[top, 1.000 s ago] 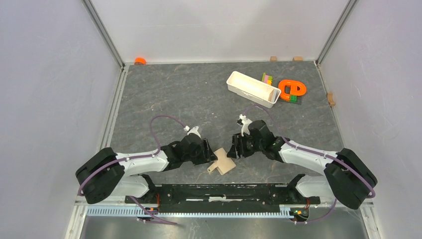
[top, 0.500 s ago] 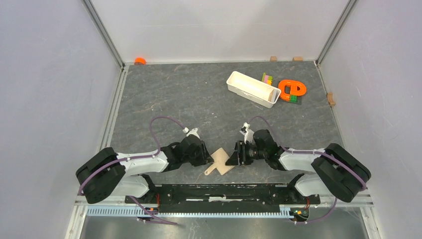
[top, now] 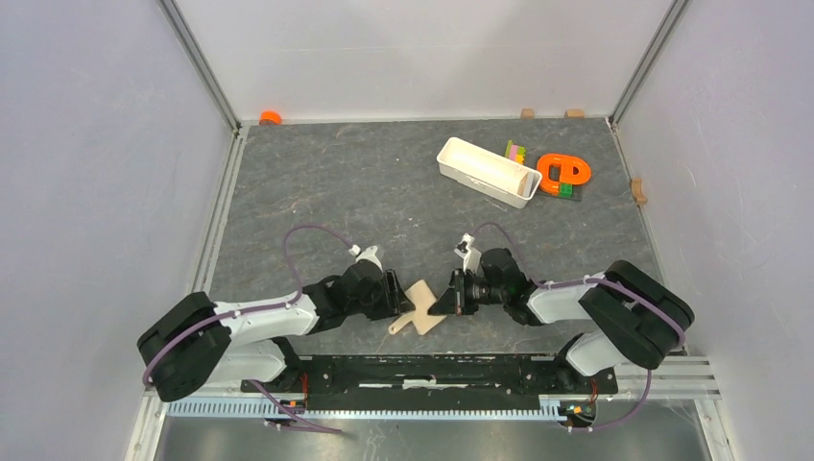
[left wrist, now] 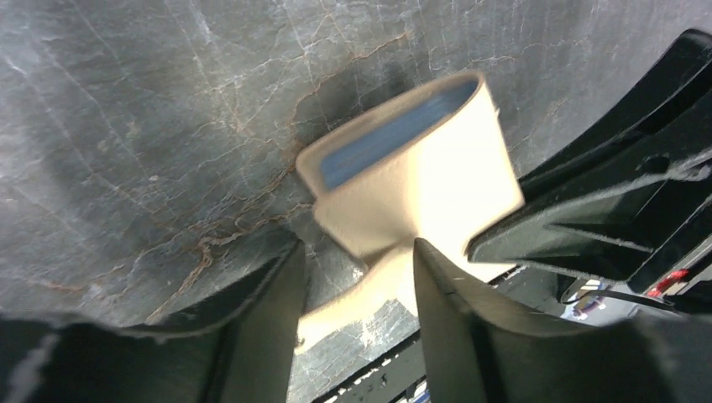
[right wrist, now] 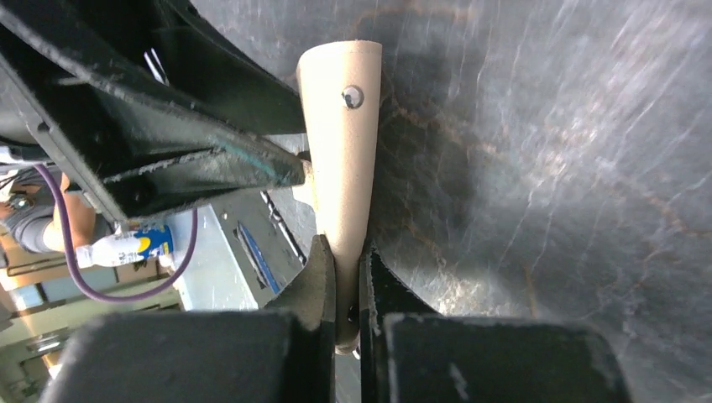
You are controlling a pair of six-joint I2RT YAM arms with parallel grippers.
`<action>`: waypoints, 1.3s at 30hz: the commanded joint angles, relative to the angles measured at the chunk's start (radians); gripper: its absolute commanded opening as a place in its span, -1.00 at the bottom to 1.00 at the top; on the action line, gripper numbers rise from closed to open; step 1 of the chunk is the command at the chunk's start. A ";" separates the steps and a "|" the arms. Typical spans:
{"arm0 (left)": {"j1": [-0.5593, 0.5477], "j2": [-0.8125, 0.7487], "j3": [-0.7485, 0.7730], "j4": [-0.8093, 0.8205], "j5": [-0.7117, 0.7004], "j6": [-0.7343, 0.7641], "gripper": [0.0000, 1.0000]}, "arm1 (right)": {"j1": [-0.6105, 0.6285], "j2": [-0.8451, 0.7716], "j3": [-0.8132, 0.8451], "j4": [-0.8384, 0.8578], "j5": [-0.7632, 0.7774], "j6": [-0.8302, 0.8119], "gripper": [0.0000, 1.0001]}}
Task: Put the credit cards into the card holder
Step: Close the card holder at the center of the board.
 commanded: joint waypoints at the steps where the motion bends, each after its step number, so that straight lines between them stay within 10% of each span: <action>1: 0.058 -0.075 0.068 -0.153 -0.006 0.089 0.29 | -0.046 -0.091 0.121 -0.198 0.106 -0.169 -1.00; 8: 0.256 -0.217 0.262 -0.369 0.063 0.264 0.61 | -0.071 -0.204 0.461 -0.910 0.616 -0.586 -1.00; 18: 0.366 -0.191 0.298 -0.406 0.141 0.338 0.63 | 0.138 -0.089 0.665 -1.257 1.320 -0.606 -1.00; 24: 0.374 -0.197 0.248 -0.377 0.155 0.318 0.63 | 0.250 0.051 0.718 -1.285 1.329 -0.497 -0.90; 29: 0.375 -0.207 0.221 -0.385 0.137 0.313 0.63 | 0.314 0.078 0.777 -1.205 1.137 -0.495 0.05; 33: 0.375 -0.210 0.204 -0.388 0.134 0.308 0.62 | 0.310 0.006 0.790 -1.175 1.052 -0.507 0.39; 39: 0.364 -0.184 0.178 -0.311 0.185 0.257 0.51 | 0.152 -0.139 0.718 -1.153 0.878 -0.580 0.46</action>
